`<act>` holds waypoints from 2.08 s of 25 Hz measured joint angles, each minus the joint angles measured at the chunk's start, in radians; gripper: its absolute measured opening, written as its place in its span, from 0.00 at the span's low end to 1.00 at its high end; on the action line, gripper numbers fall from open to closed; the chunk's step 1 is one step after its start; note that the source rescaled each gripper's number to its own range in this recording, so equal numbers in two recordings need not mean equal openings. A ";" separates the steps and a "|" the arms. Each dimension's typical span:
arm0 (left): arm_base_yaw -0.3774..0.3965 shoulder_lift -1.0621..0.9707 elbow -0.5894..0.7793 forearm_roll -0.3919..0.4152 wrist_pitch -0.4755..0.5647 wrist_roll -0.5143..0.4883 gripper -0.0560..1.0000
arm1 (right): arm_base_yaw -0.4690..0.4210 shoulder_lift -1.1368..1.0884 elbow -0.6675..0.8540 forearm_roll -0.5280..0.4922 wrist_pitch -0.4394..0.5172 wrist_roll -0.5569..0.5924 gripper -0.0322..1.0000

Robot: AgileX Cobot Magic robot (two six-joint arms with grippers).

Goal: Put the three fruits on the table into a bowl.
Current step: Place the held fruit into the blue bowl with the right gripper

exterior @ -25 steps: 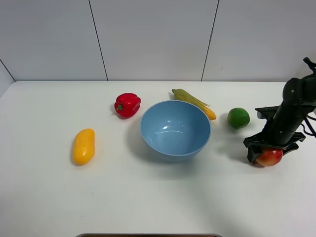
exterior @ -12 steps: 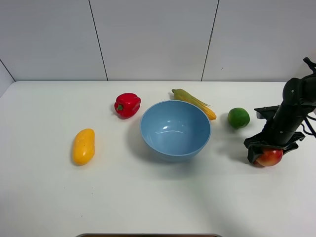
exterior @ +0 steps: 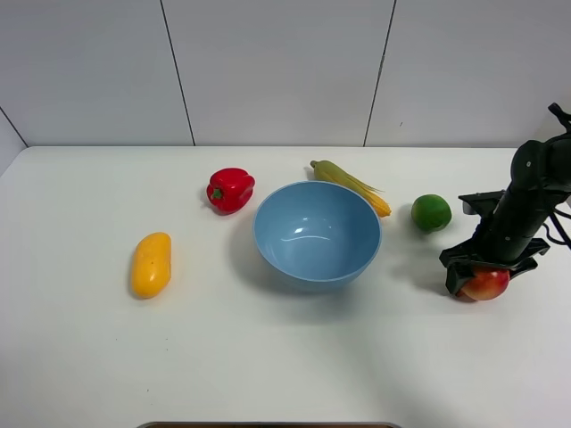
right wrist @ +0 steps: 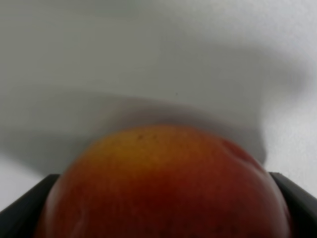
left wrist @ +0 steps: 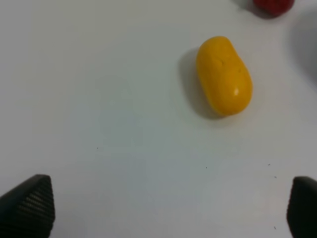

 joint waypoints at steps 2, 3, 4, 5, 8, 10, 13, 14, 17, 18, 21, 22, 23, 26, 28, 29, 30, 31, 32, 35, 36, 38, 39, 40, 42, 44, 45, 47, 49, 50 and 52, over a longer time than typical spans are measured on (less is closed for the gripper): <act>0.000 0.000 0.000 0.000 0.000 0.000 0.88 | 0.000 0.000 0.000 0.000 0.000 0.000 0.35; 0.000 0.000 0.000 0.000 0.000 0.000 0.88 | 0.000 0.000 0.000 0.000 0.000 0.000 0.35; 0.000 0.000 0.000 0.000 0.000 0.000 0.88 | 0.000 0.000 0.000 0.000 0.000 0.000 0.35; 0.000 0.000 0.000 0.000 0.000 0.000 0.88 | 0.000 0.000 0.000 0.000 0.000 -0.002 0.35; 0.000 0.000 0.000 0.000 0.000 0.000 0.88 | 0.000 0.000 0.000 0.000 0.000 -0.003 0.35; 0.000 0.000 0.000 0.000 0.000 0.000 0.88 | 0.000 -0.001 0.000 0.000 0.000 -0.003 0.35; 0.000 0.000 0.000 0.000 0.000 0.000 0.88 | 0.000 -0.026 0.000 0.001 0.000 0.001 0.35; 0.000 0.000 0.000 0.000 0.000 0.000 0.88 | 0.000 -0.042 0.000 0.004 -0.001 0.001 0.35; 0.000 0.000 0.000 0.000 0.000 0.000 0.88 | 0.000 -0.104 0.000 0.025 -0.001 0.003 0.35; 0.000 0.000 0.000 0.000 0.000 0.000 0.88 | 0.000 -0.124 0.000 0.037 -0.001 0.003 0.35; 0.000 0.000 0.000 0.000 0.000 0.000 0.88 | 0.000 -0.200 0.000 0.063 0.000 0.003 0.35; 0.000 0.000 0.000 0.000 0.000 0.000 0.88 | 0.000 -0.221 -0.003 0.069 0.007 0.003 0.35; 0.000 0.000 0.000 0.000 0.000 0.000 0.88 | 0.000 -0.244 -0.011 0.077 0.013 0.003 0.35; 0.000 0.000 0.000 0.000 0.000 0.000 0.88 | 0.000 -0.299 -0.058 0.113 0.054 0.002 0.35; 0.000 0.000 0.000 0.000 0.000 0.000 0.88 | 0.000 -0.320 -0.103 0.149 0.099 -0.011 0.35; 0.000 0.000 0.000 0.000 0.000 0.000 0.88 | 0.001 -0.325 -0.130 0.167 0.124 -0.023 0.35; 0.000 0.000 0.000 0.000 0.000 0.000 0.88 | 0.005 -0.328 -0.158 0.184 0.144 -0.033 0.35; 0.000 0.000 0.000 0.000 0.000 0.000 0.88 | 0.015 -0.329 -0.185 0.192 0.165 -0.045 0.35; 0.000 0.000 0.000 0.000 0.000 0.000 0.88 | 0.036 -0.329 -0.207 0.195 0.181 -0.050 0.35; 0.000 0.000 0.000 0.000 0.000 0.000 0.88 | 0.134 -0.329 -0.271 0.198 0.197 -0.059 0.35; 0.000 0.000 0.000 0.000 0.000 0.000 0.88 | 0.176 -0.329 -0.291 0.198 0.198 -0.059 0.35; 0.000 0.000 0.000 0.000 0.000 0.000 0.88 | 0.251 -0.329 -0.323 0.199 0.192 -0.057 0.35; 0.000 0.000 0.000 0.000 0.000 0.000 0.88 | 0.289 -0.329 -0.333 0.199 0.184 -0.055 0.35; 0.000 0.000 0.000 0.000 0.000 0.000 0.88 | 0.325 -0.329 -0.339 0.199 0.170 -0.049 0.35; 0.000 0.000 0.000 0.000 0.000 0.000 0.88 | 0.381 -0.329 -0.343 0.199 0.134 -0.048 0.35; 0.000 0.000 0.000 0.000 0.000 0.000 0.88 | 0.433 -0.322 -0.345 0.199 0.110 -0.048 0.35; 0.000 0.000 0.000 0.000 0.000 0.000 0.88 | 0.454 -0.311 -0.346 0.199 0.097 -0.048 0.35; 0.000 0.000 0.000 0.000 0.000 0.000 0.88 | 0.500 -0.275 -0.346 0.199 0.075 -0.048 0.35; 0.000 0.000 0.000 0.000 0.000 0.000 0.88 | 0.538 -0.220 -0.346 0.199 0.041 -0.048 0.35; 0.000 0.000 0.000 0.000 0.000 0.000 0.88 | 0.556 -0.190 -0.346 0.199 0.018 -0.048 0.35; 0.000 0.000 0.000 0.000 0.000 0.000 0.88 | 0.582 -0.138 -0.346 0.199 -0.021 -0.048 0.35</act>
